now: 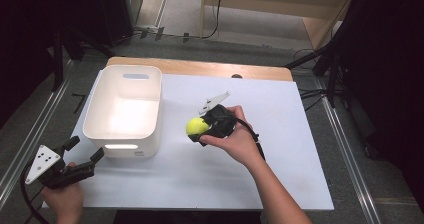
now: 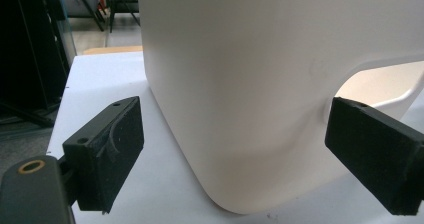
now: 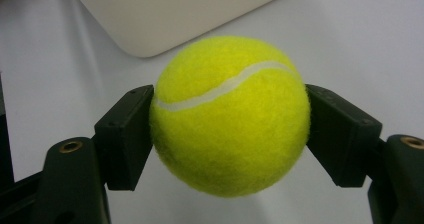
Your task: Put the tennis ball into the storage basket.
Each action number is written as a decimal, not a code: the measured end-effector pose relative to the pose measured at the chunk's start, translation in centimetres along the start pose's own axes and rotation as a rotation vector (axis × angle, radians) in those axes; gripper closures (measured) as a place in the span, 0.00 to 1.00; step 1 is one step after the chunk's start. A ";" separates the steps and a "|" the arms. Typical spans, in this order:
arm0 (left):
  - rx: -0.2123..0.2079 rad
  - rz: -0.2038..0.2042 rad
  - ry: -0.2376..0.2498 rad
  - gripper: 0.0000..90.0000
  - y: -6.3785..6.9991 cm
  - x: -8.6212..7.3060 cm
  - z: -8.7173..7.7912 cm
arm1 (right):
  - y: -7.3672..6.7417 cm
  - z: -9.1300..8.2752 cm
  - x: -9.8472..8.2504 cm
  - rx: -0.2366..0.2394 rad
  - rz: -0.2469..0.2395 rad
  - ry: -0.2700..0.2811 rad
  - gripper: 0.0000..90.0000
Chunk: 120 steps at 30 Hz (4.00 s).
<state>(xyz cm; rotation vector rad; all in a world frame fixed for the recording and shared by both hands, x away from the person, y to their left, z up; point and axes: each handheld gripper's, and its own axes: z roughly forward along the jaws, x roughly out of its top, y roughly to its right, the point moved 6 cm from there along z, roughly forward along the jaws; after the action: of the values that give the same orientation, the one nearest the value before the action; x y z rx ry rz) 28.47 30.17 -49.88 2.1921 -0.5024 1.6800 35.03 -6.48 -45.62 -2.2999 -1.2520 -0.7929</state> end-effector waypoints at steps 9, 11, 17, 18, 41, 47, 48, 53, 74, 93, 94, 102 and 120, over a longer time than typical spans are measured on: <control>-0.001 -0.004 0.000 0.09 0.0 0.0 0.0 | -0.4 0.1 1.2 0.016 -0.011 0.013 0.27; -0.001 -0.004 -0.001 0.09 0.0 0.0 0.0 | -0.5 0.1 1.4 0.016 -0.014 0.015 0.27; -0.002 -0.004 0.002 0.10 0.0 0.0 0.0 | -0.7 0.1 2.1 0.023 -0.020 0.017 0.27; -0.002 -0.004 0.002 0.09 0.0 0.0 0.0 | -0.7 0.1 2.2 0.025 -0.026 0.019 0.27; -0.003 -0.005 0.001 0.10 0.0 0.0 0.0 | -0.7 -0.7 5.0 0.035 -0.042 0.046 0.27; -0.001 -0.005 -0.001 0.09 0.0 0.0 0.1 | -0.8 -0.8 5.6 0.035 -0.045 0.059 0.27; -0.001 -0.005 -0.001 0.09 0.0 0.0 0.1 | -0.8 -0.8 5.6 0.037 -0.044 0.059 0.27; -0.002 -0.004 -0.004 0.09 0.0 0.0 0.1 | -0.9 -0.7 6.0 0.040 -0.054 0.062 0.27; -0.004 -0.005 0.004 0.09 -0.1 0.0 0.0 | -1.3 -0.4 7.3 0.057 -0.070 0.070 0.27; -0.007 -0.007 0.006 0.10 -0.1 0.0 0.0 | -1.7 -0.9 9.3 0.061 -0.092 0.083 0.27; -0.007 -0.007 0.006 0.09 -0.1 0.0 0.0 | -1.8 -0.9 9.3 0.059 -0.087 0.080 0.27; -0.005 -0.007 0.002 0.10 0.0 0.0 0.1 | -2.1 -0.8 10.0 0.066 -0.100 0.079 0.27; -0.007 0.011 -0.021 0.09 0.2 -0.1 0.4 | -3.3 0.7 11.8 0.093 -0.124 0.081 0.27</control>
<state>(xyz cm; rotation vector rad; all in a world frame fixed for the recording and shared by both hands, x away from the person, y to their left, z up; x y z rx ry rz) 28.71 29.81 -50.04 2.2085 -0.5260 1.6599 37.55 2.98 -38.22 -2.1116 -1.3761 -0.8428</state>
